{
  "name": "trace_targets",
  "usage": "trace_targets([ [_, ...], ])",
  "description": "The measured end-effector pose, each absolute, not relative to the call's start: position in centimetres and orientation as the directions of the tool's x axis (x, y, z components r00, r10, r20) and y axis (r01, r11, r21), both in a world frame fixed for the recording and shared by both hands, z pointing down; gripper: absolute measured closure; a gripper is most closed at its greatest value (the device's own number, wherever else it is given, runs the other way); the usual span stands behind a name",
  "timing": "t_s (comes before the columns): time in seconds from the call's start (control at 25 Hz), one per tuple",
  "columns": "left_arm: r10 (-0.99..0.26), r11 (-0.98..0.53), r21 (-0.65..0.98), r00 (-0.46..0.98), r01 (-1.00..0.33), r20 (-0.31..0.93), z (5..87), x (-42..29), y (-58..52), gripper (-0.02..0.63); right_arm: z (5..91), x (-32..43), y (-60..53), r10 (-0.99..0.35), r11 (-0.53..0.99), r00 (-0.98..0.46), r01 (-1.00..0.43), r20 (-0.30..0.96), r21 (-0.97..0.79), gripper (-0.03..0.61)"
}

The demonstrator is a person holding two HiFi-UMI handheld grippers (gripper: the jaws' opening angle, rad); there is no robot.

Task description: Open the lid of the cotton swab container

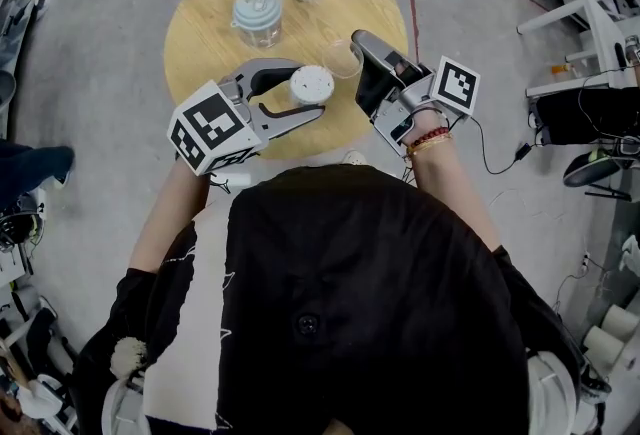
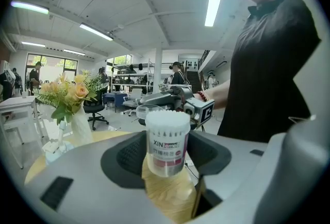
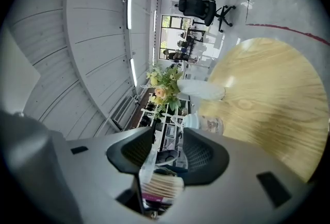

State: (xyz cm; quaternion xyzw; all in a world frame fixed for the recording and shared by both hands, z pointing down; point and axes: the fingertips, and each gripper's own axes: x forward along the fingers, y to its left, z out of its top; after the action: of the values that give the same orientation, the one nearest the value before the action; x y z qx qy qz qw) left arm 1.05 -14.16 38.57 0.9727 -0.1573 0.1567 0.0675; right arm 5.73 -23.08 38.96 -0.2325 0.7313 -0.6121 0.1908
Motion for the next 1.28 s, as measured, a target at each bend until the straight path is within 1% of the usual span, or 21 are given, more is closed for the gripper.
trace_targets([
  [0.4,-0.281,-0.942,0.097,0.915,-0.32,0.29,38.1,1.5,-14.0,0.357,40.7,5.9,-22.4,-0.571,0.101,-0.82,-0.13,0.05,-0.986,0.413],
  [0.88,-0.284,-0.944,0.082,0.914,-0.319,0.289,37.4,1.6,-13.1,0.357,41.2,6.0,-21.1,-0.565,0.078,-0.822,-0.13,0.063,-0.988,0.41],
  [1.28,-0.329,-0.922,0.115,0.905,-0.37,0.269,36.9,0.1,-13.6,0.357,40.8,6.4,-20.8,-0.591,0.076,-0.804,-0.136,0.065,-0.988,0.405],
])
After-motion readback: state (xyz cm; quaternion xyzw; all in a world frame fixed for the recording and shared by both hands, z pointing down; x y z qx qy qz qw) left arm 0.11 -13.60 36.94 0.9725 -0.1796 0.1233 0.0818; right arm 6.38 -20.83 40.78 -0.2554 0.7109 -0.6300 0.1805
